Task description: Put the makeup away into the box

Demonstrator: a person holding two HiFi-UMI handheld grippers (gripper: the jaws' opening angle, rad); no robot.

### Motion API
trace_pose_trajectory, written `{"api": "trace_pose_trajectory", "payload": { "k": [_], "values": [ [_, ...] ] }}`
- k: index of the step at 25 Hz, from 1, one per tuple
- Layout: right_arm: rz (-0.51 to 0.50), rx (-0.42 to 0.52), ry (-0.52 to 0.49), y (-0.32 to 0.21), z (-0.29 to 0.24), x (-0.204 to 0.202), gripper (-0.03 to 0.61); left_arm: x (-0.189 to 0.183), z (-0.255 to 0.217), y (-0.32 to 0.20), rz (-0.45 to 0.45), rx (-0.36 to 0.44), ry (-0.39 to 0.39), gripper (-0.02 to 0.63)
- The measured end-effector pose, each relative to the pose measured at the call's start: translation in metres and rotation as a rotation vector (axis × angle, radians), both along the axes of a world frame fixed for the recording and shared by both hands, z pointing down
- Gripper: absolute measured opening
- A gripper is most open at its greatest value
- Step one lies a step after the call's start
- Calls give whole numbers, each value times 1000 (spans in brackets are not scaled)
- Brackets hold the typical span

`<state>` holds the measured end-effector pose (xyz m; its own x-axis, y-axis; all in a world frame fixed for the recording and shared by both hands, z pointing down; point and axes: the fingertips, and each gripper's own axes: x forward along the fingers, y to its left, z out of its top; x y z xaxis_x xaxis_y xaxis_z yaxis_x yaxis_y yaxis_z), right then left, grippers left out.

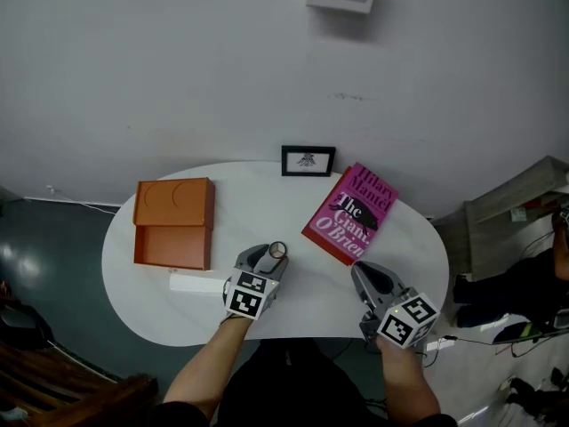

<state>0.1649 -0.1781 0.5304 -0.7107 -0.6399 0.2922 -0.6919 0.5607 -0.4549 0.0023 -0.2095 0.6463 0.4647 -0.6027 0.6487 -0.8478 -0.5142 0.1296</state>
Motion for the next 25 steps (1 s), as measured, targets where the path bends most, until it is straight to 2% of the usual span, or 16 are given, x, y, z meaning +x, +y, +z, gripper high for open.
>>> {"api": "trace_pose_trajectory", "payload": {
  "k": [7,11,17,25],
  "values": [
    [24,-31,1,1,16,14,38,-2,54,-15,-4,-58,-113,253],
    [45,-43,-4,0,19,24,38,0,65,-22,-9,-93,-115,252],
    [60,-29,-11,0,12,35,38,1,82,-17,10,-156,-184,224],
    [62,-9,-24,1,-3,45,38,0,71,-14,-6,-151,-194,218]
  ]
}}
